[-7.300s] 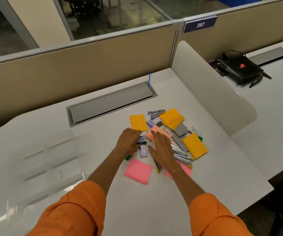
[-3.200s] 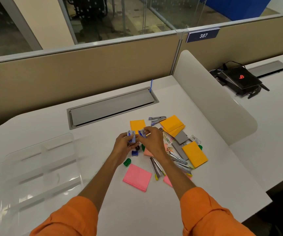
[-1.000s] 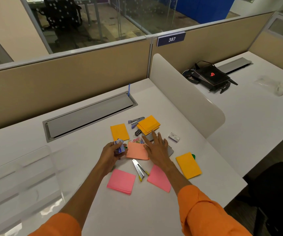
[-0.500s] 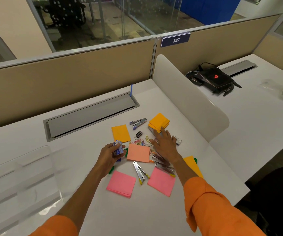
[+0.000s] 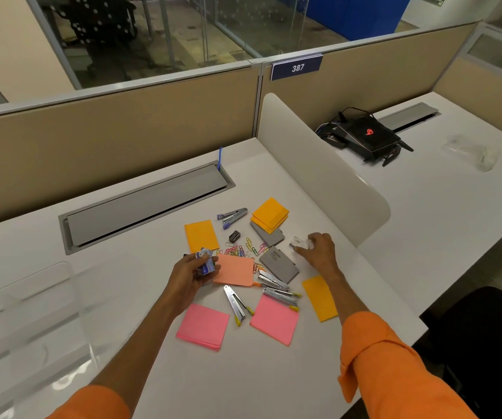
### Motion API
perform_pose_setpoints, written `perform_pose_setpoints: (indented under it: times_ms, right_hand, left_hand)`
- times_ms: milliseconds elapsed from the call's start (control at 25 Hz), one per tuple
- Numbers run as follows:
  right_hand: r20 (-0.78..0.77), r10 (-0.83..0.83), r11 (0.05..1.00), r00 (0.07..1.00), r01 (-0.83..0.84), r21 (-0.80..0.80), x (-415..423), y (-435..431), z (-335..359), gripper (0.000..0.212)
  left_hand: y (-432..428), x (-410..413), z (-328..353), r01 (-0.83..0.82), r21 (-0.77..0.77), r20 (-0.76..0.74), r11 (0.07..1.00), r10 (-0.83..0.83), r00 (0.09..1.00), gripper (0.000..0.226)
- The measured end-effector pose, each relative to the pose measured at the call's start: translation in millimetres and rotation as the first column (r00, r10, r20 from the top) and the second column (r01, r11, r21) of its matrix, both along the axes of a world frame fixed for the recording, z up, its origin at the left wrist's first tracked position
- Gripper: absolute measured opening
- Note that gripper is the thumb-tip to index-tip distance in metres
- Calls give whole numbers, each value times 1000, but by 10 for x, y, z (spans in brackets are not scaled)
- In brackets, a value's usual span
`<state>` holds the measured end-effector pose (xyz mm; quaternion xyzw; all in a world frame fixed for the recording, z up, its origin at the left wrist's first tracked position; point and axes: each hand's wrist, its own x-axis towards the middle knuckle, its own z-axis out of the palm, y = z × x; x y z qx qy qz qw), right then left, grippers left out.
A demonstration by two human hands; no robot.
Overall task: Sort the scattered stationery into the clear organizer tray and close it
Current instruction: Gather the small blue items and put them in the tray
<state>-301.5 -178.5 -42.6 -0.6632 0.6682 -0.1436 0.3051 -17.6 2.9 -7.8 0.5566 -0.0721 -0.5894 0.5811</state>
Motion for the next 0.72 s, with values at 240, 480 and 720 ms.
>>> perform_pose_setpoints:
  times_ms: [240, 480, 720]
  right_hand:
    - [-15, 15, 997, 1000, -16, -74, 63, 66, 23, 31]
    - [233, 1, 999, 972, 8, -36, 506, 463, 521, 33]
    - [430, 320, 934, 844, -357, 7, 1106, 1094, 771, 43]
  left_hand:
    - [-24, -86, 64, -15, -26, -28, 1000, 15, 1000, 19]
    - [23, -93, 55, 32, -19, 32, 999, -32, 999, 21]
    - [91, -132, 101, 54, -53, 107, 997, -49, 993, 31]
